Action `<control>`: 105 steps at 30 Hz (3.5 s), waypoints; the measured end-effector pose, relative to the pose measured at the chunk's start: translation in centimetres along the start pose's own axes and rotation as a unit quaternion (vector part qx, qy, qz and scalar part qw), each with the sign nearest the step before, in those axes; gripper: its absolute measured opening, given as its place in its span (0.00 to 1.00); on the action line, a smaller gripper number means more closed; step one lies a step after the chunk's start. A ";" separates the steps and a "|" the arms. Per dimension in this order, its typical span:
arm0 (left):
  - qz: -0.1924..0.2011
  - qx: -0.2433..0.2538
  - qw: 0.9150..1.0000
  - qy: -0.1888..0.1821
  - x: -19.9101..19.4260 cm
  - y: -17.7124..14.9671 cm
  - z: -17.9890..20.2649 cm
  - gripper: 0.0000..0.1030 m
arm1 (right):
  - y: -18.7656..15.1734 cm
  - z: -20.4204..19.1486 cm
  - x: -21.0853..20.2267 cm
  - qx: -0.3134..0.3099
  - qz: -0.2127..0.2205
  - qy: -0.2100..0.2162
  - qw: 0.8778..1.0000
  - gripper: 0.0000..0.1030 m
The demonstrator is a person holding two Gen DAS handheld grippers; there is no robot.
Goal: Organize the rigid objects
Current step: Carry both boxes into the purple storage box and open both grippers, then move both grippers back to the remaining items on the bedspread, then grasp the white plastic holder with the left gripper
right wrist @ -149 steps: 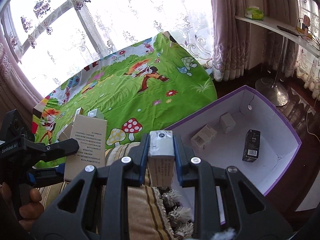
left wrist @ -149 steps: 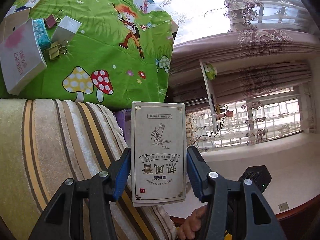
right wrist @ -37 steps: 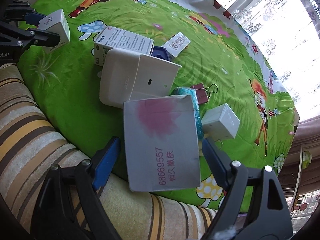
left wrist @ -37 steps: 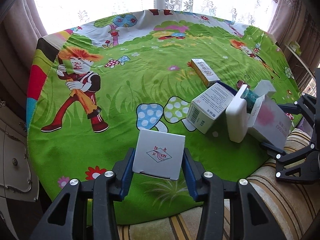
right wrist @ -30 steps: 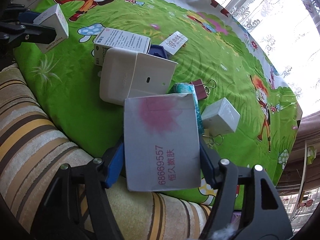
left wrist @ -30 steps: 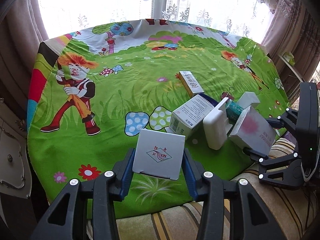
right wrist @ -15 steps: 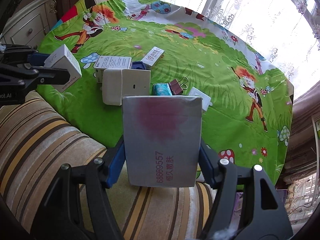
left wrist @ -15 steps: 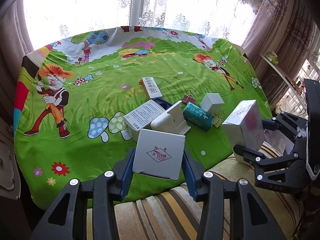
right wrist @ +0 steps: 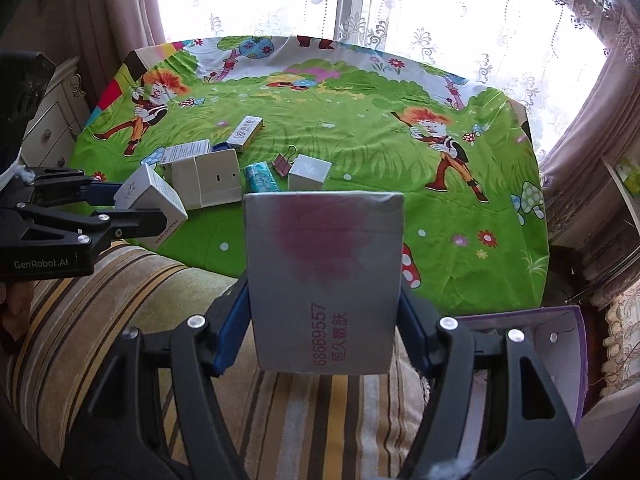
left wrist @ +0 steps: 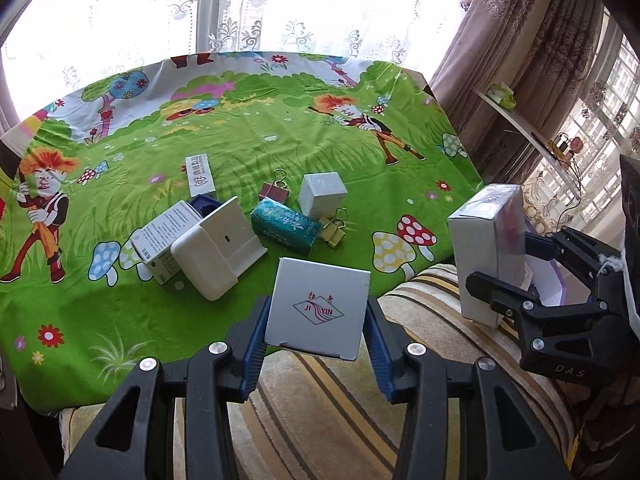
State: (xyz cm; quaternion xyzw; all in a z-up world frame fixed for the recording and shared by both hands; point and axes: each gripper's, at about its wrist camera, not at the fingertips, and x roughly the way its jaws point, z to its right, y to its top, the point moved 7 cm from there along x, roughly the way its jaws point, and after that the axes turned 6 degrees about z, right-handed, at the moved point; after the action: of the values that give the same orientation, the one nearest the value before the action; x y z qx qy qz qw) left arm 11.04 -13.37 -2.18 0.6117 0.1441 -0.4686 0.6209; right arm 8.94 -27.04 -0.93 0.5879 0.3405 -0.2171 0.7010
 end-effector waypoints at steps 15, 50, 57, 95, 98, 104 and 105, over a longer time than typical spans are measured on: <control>-0.024 0.027 0.996 -0.081 1.9 0.0 10.6 0.45 | -4.3 9.6 -5.5 0.110 0.032 -0.056 0.992 0.67; -0.031 0.093 0.980 -0.175 2.8 -1.2 23.1 0.57 | -12.4 22.8 -10.0 0.230 0.009 -0.172 0.958 0.74; -0.023 0.081 0.982 -0.168 2.4 -0.8 21.8 0.57 | -11.5 21.6 -9.9 0.210 0.014 -0.162 0.964 0.74; -0.005 -0.203 0.978 0.046 1.4 0.6 -6.1 0.57 | -4.0 10.1 -4.9 0.093 0.005 -0.060 0.994 0.75; -0.018 -0.233 0.971 0.055 2.2 0.4 -7.7 0.57 | -3.2 8.9 -4.3 0.080 0.004 -0.048 0.996 0.75; -0.052 -0.292 0.952 0.076 4.7 -0.2 -10.3 0.57 | -1.0 6.3 -3.0 0.052 0.007 -0.017 0.998 0.75; -0.057 -0.298 0.949 0.079 5.0 -0.2 -10.6 0.57 | -0.6 5.8 -2.8 0.047 0.008 -0.014 0.999 0.75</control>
State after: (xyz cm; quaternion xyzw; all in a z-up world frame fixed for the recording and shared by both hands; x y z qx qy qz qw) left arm 17.67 -5.87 -8.26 0.4245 0.3607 -0.3887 0.7339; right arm 7.90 -33.12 1.18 0.6195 0.3148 -0.2353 0.6795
